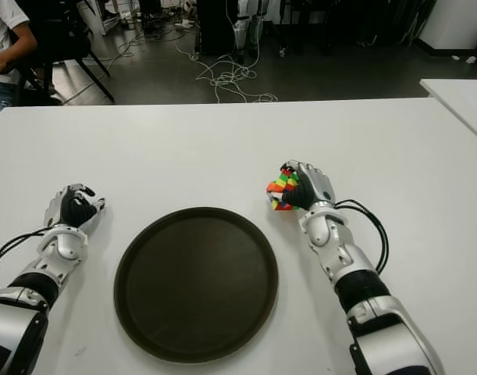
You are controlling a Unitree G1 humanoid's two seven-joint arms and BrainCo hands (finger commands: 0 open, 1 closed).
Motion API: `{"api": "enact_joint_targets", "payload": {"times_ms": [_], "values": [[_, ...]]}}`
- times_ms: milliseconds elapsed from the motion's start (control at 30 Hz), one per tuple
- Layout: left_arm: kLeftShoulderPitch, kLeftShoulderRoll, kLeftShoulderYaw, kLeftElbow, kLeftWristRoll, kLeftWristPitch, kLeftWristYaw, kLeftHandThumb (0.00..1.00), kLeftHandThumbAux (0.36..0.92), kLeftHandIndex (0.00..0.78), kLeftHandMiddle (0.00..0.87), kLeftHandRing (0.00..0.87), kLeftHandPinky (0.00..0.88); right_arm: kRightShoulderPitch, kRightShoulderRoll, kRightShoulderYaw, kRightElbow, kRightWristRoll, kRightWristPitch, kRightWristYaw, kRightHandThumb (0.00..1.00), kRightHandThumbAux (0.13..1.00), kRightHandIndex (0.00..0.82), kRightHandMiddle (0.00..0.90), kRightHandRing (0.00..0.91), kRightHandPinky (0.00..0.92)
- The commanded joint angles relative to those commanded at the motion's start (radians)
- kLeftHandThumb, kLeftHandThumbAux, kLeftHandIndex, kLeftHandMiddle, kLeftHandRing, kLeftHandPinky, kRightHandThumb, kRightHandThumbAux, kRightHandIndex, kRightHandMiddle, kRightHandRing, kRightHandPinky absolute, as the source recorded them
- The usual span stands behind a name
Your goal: Pick up the Rubik's Cube and put it in the plate
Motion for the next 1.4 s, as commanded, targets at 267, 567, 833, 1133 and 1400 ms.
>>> {"api": "enact_joint_targets", "payload": {"times_ms": [267,567,833,1133,1400], "values": [[0.000,0.000,-0.003,0.000,0.002,0.003,0.001,0.679,0.716,0.426,0.623,0.662,0.632,0.006,0.000,-0.001,-0.018,0.000,0.014,0.000,0.228,0.794,0.602,0.753,0.774,0.767],[0.000,0.002,0.002,-0.002,-0.003,-0.001,-0.003,0.680,0.715,0.426,0.665,0.699,0.652,0.015,0.017,-0.028,-0.034,0.028,-0.005,-0.030,0.279,0.798,0.598,0.758,0.776,0.771],[0.001,0.000,0.011,-0.004,-0.013,-0.007,-0.007,0.681,0.714,0.428,0.694,0.725,0.693,0.057,0.076,-0.069,-0.190,0.092,-0.060,-0.048,0.228,0.823,0.648,0.779,0.799,0.795],[0.004,0.001,0.008,-0.004,-0.006,-0.016,0.002,0.681,0.714,0.428,0.700,0.727,0.686,0.131,0.164,-0.025,-0.328,0.062,-0.220,-0.123,0.176,0.823,0.645,0.786,0.809,0.800],[0.003,-0.001,0.008,-0.003,-0.006,-0.014,0.004,0.680,0.714,0.425,0.683,0.715,0.688,0.150,0.185,0.014,-0.360,0.065,-0.320,-0.077,0.194,0.804,0.618,0.785,0.812,0.810]]}}
